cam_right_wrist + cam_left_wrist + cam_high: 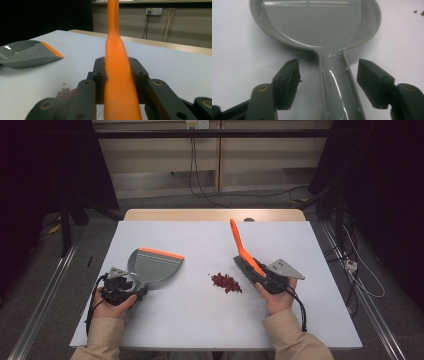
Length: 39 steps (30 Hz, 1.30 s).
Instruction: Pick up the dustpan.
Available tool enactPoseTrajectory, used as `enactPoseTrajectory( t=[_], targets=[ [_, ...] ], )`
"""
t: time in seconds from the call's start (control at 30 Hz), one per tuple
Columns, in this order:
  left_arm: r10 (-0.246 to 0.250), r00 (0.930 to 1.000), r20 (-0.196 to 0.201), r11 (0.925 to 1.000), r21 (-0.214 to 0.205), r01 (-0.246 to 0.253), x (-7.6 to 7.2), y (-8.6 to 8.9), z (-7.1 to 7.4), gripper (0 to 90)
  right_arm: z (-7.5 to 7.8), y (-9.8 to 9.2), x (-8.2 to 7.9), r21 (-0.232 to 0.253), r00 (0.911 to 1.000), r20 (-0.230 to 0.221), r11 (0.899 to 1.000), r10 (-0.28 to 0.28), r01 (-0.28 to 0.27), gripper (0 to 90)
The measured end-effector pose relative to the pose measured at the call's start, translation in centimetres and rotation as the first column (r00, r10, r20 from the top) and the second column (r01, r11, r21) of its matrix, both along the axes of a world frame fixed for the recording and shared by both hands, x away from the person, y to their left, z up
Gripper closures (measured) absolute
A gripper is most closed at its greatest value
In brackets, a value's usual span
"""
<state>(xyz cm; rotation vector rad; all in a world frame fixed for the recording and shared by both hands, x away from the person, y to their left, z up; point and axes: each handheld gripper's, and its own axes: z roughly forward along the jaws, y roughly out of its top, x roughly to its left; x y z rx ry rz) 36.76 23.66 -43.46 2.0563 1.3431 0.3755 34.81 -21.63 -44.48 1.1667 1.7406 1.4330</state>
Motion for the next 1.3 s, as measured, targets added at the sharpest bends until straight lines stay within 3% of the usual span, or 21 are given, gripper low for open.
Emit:
enactPoseTrajectory(
  t=[0.13, 0.2, 0.27, 0.53, 0.6, 0.7, 0.77, 0.9, 0.93, 1.1, 1.13, 1.27, 1.3],
  targets=[
    [0.018, 0.9989, -0.044, 0.9998, 0.013, -0.017, 0.7, -0.5, -0.5, 44.1, 0.0, -0.2, 0.0, 0.000, 1.0000, -0.001, 1.000, -0.001, 0.001, 71.1],
    [0.025, 0.9987, -0.044, 0.9997, 0.008, -0.025, 1.0, -0.5, -0.7, 49.2, -0.1, -0.3, 0.1, 0.001, 1.0000, -0.002, 1.000, -0.003, 0.003, 71.1],
    [0.005, 0.9991, -0.041, 1.0000, 0.008, -0.005, 1.1, -0.5, -0.7, 62.5, -0.1, -0.3, 0.1, 0.002, 1.0000, -0.006, 1.000, -0.005, 0.005, 71.2],
    [-0.063, 0.9978, -0.020, 0.9979, 0.012, 0.063, 0.9, 0.5, 0.0, 63.3, -0.1, -0.5, 0.1, 0.004, 0.9999, -0.006, 1.000, -0.010, 0.010, 71.1],
    [-0.100, 0.9949, -0.015, 0.9949, 0.013, 0.100, 0.5, 0.7, 0.5, 63.3, -0.1, -0.6, 0.2, 0.011, 0.9999, -0.007, 1.000, -0.013, 0.013, 71.2],
    [-0.159, 0.9872, -0.010, 0.9871, -0.023, 0.159, -0.1, 0.8, 1.5, 63.3, -0.1, -0.6, 0.2, 0.010, 0.9999, -0.007, 1.000, -0.009, 0.009, 71.2],
    [-0.215, 0.9765, 0.001, 0.9764, -0.015, 0.215, -0.7, 0.5, 2.1, 63.3, -0.1, -0.5, 0.3, 0.009, 0.9999, -0.008, 1.000, -0.009, 0.009, 71.2],
    [-0.323, 0.9462, -0.010, 0.9453, -0.049, 0.322, -1.6, -0.6, 2.5, 63.2, -0.1, -0.2, 0.5, -0.007, 0.9998, -0.020, 1.000, 0.000, 0.000, 71.2],
    [-0.355, 0.9347, -0.019, 0.9339, -0.054, 0.353, -1.9, -1.0, 2.4, 63.2, -0.1, -0.1, 0.6, -0.013, 0.9998, -0.019, 1.000, 0.001, -0.001, 71.2],
    [-0.425, 0.9040, -0.044, 0.9045, -0.057, 0.423, -2.4, -2.5, 2.0, 63.1, -0.3, 0.4, 0.8, -0.038, 0.9995, -0.028, 0.999, 0.013, -0.014, 71.3],
    [-0.445, 0.8942, -0.049, 0.8953, -0.050, 0.443, -2.4, -2.7, 2.0, 63.1, -0.4, 0.5, 0.9, -0.038, 0.9994, -0.033, 0.999, 0.012, -0.014, 71.2],
    [-0.488, 0.8704, -0.062, 0.8726, -0.039, 0.487, -2.7, -3.5, 1.7, 63.1, -0.5, 0.7, 1.1, -0.041, 0.9995, -0.033, 0.999, 0.005, -0.006, 71.3],
    [-0.503, 0.8616, -0.068, 0.8643, -0.040, 0.501, -2.8, -3.7, 1.7, 63.1, -0.5, 0.7, 1.1, -0.045, 0.9994, -0.034, 0.999, 0.004, -0.006, 71.3]
  ],
)
